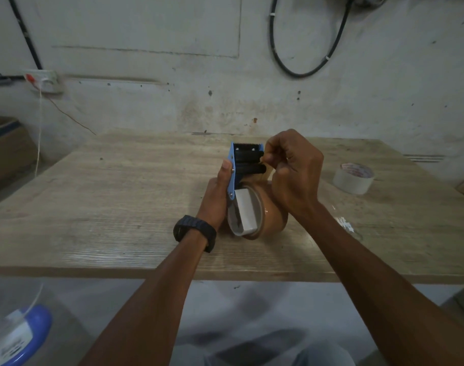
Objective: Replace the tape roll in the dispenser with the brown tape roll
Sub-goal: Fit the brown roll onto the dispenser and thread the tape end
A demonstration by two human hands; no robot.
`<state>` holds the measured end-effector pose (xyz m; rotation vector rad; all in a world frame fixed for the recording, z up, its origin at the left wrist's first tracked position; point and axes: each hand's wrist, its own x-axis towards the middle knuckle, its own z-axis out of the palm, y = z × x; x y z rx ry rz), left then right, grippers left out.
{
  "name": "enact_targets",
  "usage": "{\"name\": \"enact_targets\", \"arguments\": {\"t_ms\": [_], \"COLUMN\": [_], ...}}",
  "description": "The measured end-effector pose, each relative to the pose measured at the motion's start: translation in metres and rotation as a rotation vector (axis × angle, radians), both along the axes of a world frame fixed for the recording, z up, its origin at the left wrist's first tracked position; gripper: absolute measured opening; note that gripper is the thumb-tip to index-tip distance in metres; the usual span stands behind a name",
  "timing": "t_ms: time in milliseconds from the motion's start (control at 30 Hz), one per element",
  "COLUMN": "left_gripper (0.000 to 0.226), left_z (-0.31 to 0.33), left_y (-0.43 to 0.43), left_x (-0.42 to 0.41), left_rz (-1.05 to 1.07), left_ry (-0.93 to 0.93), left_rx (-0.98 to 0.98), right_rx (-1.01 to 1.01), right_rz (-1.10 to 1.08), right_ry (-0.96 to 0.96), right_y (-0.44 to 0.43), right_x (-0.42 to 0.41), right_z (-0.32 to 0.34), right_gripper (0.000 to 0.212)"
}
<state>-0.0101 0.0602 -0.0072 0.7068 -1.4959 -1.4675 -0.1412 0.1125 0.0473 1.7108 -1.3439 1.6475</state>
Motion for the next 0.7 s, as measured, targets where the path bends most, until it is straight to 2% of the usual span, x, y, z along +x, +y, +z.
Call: {"name": "enact_targets", "arguments": {"t_ms": [167, 267, 300, 433, 567, 700], "left_gripper": [0.052, 0.084, 0.088, 0.072, 0.056, 0.057], "left_z": [-0.001, -0.004, -0.004, -0.007, -0.007, -0.006], "left_y": [-0.003, -0.01, -0.011, -0.016, -0.018, -0.019], "left_x": [0.0, 0.0, 0.001, -0.001, -0.003, -0.002], "left_rz": [-0.028, -0.049, -0.063, -0.083, -0.11, -0.157], "left_ry": [0.065, 0.115, 0.116, 0.108, 0.137, 0.197], "left_rx": [0.068, 0.151, 0.167, 0.192, 0.215, 0.274], "right_rx": [0.21, 0.339, 0.369, 0.388, 0.404, 0.447], "right_rz": [0.043, 0.113, 0.131, 0.15, 0.04, 0.06], "right_ry": [-0.052, -0.109, -0.095, 0.063, 0.309, 0.403], "right_y": [-0.005, -0.006, -0.005, 0.003, 0.007, 0.011], "right_x": [-0.005, -0.009, -0.01, -0.015, -0.017, -0.017], "right_z": [0.006, 0.011, 0.012, 0.023, 0.032, 0.03], "right_gripper": [0.009, 0.005, 0.002, 0.02, 0.02, 0.03]}}
